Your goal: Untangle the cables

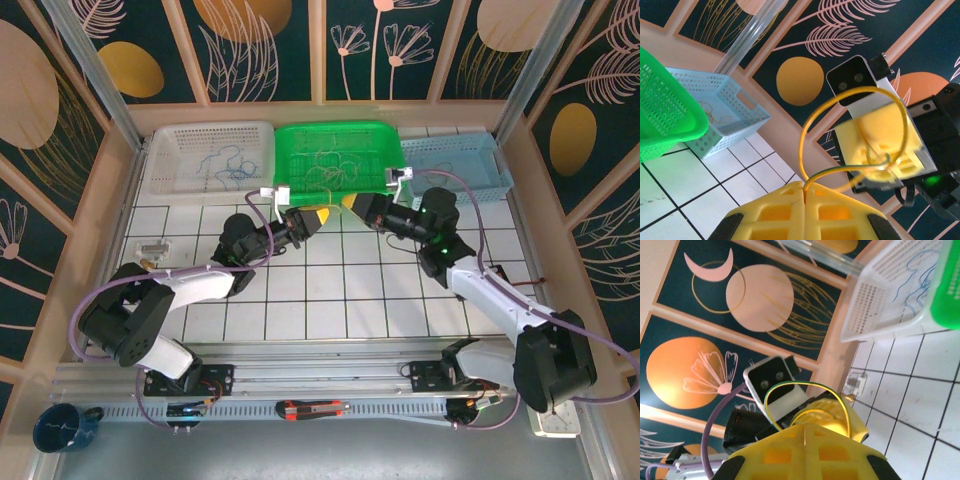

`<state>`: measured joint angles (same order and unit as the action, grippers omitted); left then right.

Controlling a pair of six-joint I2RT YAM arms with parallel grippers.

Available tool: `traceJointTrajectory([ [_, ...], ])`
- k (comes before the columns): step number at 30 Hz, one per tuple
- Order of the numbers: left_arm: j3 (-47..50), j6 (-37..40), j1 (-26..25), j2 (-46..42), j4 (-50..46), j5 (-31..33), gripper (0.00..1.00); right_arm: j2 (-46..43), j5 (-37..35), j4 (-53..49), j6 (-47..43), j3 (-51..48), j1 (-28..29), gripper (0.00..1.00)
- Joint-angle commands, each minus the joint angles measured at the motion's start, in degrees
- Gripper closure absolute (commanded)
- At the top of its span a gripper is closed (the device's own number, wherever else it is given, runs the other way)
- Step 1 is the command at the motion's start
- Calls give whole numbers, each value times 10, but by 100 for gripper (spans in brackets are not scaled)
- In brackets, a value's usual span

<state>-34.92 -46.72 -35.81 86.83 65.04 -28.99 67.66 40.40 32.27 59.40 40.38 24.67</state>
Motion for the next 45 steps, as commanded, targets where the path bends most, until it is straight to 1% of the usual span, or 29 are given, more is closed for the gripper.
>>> traceJointTrajectory([
  [1, 26, 3, -4, -10, 33, 8, 100, -25, -14, -25, -28, 18, -37, 100],
  [6, 74, 8, -3, -33, 28, 12, 100, -54, -80, -60, -38, 4, -113, 100],
  [10, 126, 13, -3, -65, 16, 27, 100, -75, -94, -37, -12, -33, -186, 100],
  [13, 156, 13, -3, -87, 12, 41, 100, -84, -100, -34, -6, -45, -217, 100],
  [18, 164, 13, -3, -95, 11, 46, 100, -76, -99, -34, -11, -39, -222, 100],
  [27, 124, 16, -3, -69, 6, 30, 100, -67, -81, -26, -13, -38, -215, 100],
  [29, 109, 18, -3, -62, -3, 27, 81, -64, -83, -30, -21, -35, -212, 100],
  [33, 98, 16, -3, -55, -8, 33, 33, -47, -111, -40, -49, -13, -221, 100],
  [34, 96, 17, -3, -56, -13, 36, 23, -39, -125, -44, -60, -4, -226, 100],
  [36, 95, 20, -3, -61, -23, 43, 7, -25, -153, -43, -78, 13, -238, 100],
  [37, 95, 21, -4, -64, -28, 46, 2, -19, -169, -43, -86, 18, -245, 100],
  [40, 93, 25, -3, -74, -48, 56, 1, 11, -232, -10, -103, 30, -270, 100],
  [45, 86, 33, -3, -95, -97, 82, 1, 90, -307, 42, -111, 56, -312, 100],
])
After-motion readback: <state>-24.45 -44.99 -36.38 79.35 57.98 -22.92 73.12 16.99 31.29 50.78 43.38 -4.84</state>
